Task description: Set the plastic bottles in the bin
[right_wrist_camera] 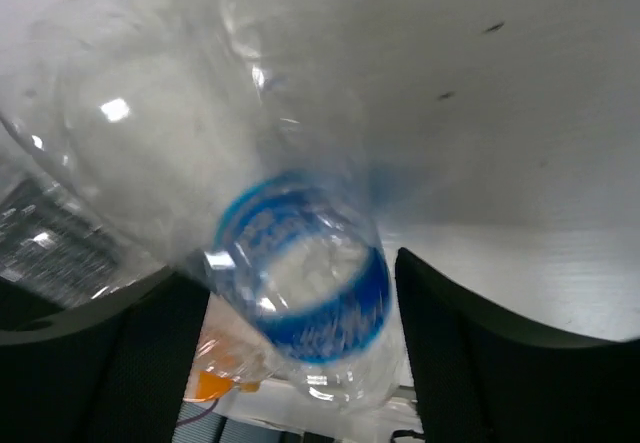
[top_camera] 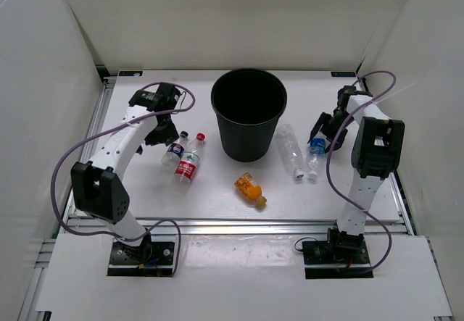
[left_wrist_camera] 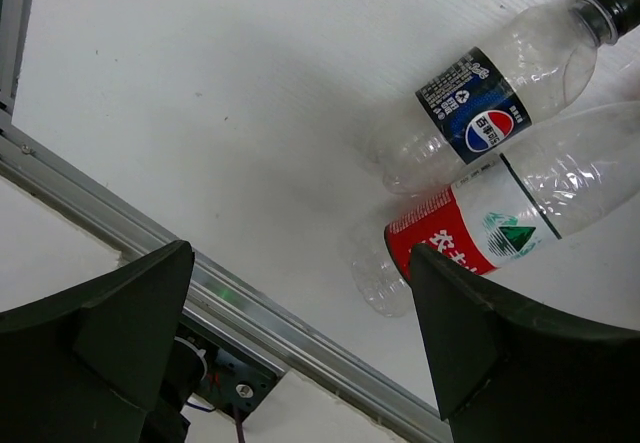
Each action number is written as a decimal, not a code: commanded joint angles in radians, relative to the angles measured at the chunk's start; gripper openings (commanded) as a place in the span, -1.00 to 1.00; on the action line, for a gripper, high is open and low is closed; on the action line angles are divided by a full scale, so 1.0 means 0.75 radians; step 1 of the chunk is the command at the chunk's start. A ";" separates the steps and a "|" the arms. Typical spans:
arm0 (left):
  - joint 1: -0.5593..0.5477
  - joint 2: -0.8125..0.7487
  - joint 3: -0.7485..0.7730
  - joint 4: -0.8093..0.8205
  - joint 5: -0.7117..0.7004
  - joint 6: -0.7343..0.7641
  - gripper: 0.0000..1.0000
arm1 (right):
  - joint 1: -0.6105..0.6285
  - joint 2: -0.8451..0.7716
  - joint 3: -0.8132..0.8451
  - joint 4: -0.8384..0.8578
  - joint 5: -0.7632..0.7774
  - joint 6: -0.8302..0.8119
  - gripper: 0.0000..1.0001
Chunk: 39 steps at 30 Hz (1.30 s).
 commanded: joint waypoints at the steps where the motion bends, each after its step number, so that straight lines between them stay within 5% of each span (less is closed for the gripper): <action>1: -0.004 0.036 0.065 -0.037 0.019 -0.024 1.00 | -0.021 0.035 0.054 -0.008 0.009 -0.029 0.44; 8: 0.009 0.153 0.210 -0.049 0.050 -0.036 1.00 | -0.034 -0.063 0.253 -0.177 -0.058 0.053 -0.12; 16: 0.144 0.190 0.210 0.106 0.354 0.093 1.00 | 0.005 -0.198 1.075 -0.287 -0.279 0.237 -0.15; 21: 0.182 0.204 0.227 0.143 0.371 0.121 1.00 | 0.171 -0.311 1.059 0.059 -0.408 0.290 0.02; 26: 0.195 0.231 0.209 0.190 0.481 0.166 1.00 | 0.452 -0.162 1.290 0.102 -0.394 0.149 0.22; 29: 0.195 0.259 0.225 0.190 0.481 0.166 1.00 | 0.559 -0.121 1.302 0.143 -0.406 0.120 0.55; 30: 0.195 0.260 0.225 0.190 0.459 0.166 1.00 | 0.572 -0.121 1.302 0.143 -0.406 0.120 0.99; 33: 0.195 0.272 0.225 0.178 0.420 0.166 1.00 | 0.572 -0.212 1.251 0.092 -0.339 0.092 0.99; 39: 0.195 0.241 0.090 0.292 0.496 0.232 1.00 | 0.319 -0.466 1.039 0.080 -0.238 0.132 0.99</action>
